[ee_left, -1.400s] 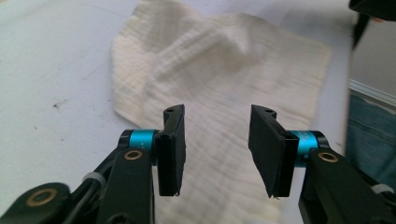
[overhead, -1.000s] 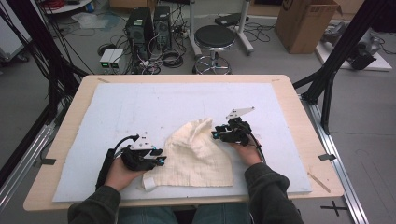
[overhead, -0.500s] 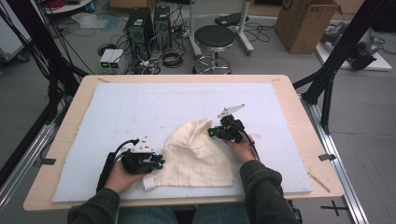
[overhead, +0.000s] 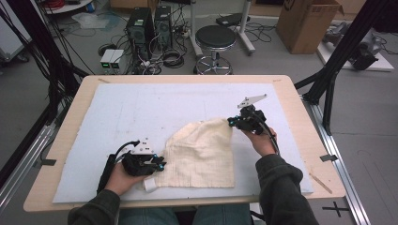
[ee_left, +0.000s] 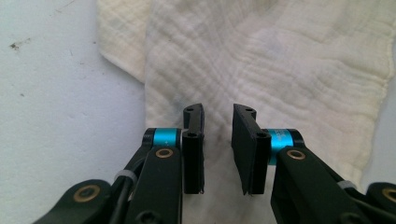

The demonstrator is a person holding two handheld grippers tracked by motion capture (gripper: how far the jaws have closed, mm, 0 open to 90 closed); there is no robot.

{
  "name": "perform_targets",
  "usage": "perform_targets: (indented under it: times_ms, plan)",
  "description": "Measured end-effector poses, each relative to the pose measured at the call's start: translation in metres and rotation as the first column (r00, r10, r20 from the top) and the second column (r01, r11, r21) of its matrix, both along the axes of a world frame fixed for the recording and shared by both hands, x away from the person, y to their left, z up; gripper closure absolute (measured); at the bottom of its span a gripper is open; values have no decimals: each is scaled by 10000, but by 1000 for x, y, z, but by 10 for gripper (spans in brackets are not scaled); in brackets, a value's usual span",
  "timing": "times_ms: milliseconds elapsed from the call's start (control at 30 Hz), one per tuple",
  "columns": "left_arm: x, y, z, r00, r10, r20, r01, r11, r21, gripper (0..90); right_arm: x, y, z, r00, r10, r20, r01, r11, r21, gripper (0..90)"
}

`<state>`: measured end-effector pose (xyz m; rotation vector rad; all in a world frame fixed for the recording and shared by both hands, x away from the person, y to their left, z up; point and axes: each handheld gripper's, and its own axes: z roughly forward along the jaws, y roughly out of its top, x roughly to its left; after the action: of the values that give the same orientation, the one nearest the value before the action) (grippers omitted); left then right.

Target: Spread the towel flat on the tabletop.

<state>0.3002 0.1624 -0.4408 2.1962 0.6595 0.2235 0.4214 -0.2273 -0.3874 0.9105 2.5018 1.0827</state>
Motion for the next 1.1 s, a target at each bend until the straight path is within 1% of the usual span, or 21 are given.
perform_targets:
  times_ms: [67, 100, 133, 167, 200, 233, 300, 367, 400, 433, 467, 500, 567, 667, 767, 833, 900, 933, 1000, 1067, 1100]
  plan:
    - [0, 0, 0, 10000, -26, -8, 26, 10000, -16, 730, 8, -3, 1, 9990, -452, 7, 452, 9989, -93, 876]
    - [0, 1, 1, 10000, -39, 29, 39, 10000, -86, 725, 11, -3, 0, 9978, -663, 13, 664, 9977, -160, 848]
    - [-1, 2, 3, 9999, -57, 141, 60, 9998, -200, 711, 13, -4, -1, 9976, -667, -211, 667, 9978, -18, 826]
    - [-1, 3, 5, 9998, 3, 180, 3, 9994, -336, 702, 13, -3, -1, 9982, -538, -256, 542, 9984, 136, 807]
    - [-1, 5, 7, 9997, 34, 251, -22, 9989, -465, 687, 11, -1, -1, 9988, -401, -285, 405, 9991, 157, 789]
    - [-1, 7, 8, 9995, 88, 307, -72, 9986, -529, 673, 9, 1, -1, 9995, -122, -276, 128, 9997, 212, 768]
    - [-1, 9, 10, 9989, 287, 379, -267, 9983, -517, 626, 2, 7, 0, 9985, 361, -411, -348, 9989, 330, 747]
    - [-3, 11, 13, 9989, 234, 399, -213, 9985, -510, 594, -8, 13, 1, 9943, 908, -556, -887, 9952, 404, 723]
    - [-5, 12, 14, 9988, 223, 447, -199, 9984, -534, 588, -16, 14, 1, 9930, 1142, -295, -1128, 9926, 443, 723]
    - [-6, 14, 14, 9986, 273, 456, -247, 9980, -579, 580, -24, 15, 0, 9906, 1368, -81, -1358, 9880, 737, 721]
    - [-7, 15, 15, 9983, 299, 493, -272, 9982, -531, 564, -31, 15, -2, 9870, 1589, -241, -1561, 9833, 933, 701]
    - [-8, 16, 15, 9983, 317, 495, -289, 9980, -555, 554, -38, 16, -5, 9833, 1792, -323, -1757, 9803, 897, 681]
    - [-7, 16, 13, 9988, 340, 356, -324, 9984, -465, 538, -54, 15, -11, 9758, 2174, -237, -2143, 9721, 958, 657]
    - [-7, 14, 9, 9995, 297, 87, -295, 9992, -258, 501, -74, 14, -20, 9641, 2619, -434, -2557, 9601, 1134, 613]
    - [-10, 13, 8, 9997, 221, 49, -221, 9997, -87, 499, -93, 15, -28, 9424, 3316, -447, -3253, 9393, 1089, 583]
    - [-13, 13, 9, 9999, 146, 59, -146, 9998, -101, 503, -104, 15, -32, 9259, 3742, -518, -3674, 9239, 1072, 565]
    - [-17, 13, 8, 10000, 3, 35, -3, 10000, -79, 526, -110, 16, -37, 9093, 4114, -619, -4064, 9102, 793, 554]
    - [-18, 13, 8, 9999, -141, 46, 141, 9999, 17, 534, -112, 17, -39, 9041, 4222, -657, -4191, 9062, 561, 555]
    - [-21, 12, 5, 9996, -293, -4, 293, 9994, 199, 540, -114, 19, -44, 9004, 4267, -856, -4263, 9043, 230, 568]
    - [-23, 11, 3, 9995, -316, -36, 317, 9989, 346, 562, -115, 21, -50, 8977, 4294, -986, -4317, 9020, -27, 639]
    - [-23, 11, 2, 9996, -276, 54, 274, 9991, 330, 581, -117, 21, -50, 9017, 4264, -723, -4285, 9034, -168, 691]
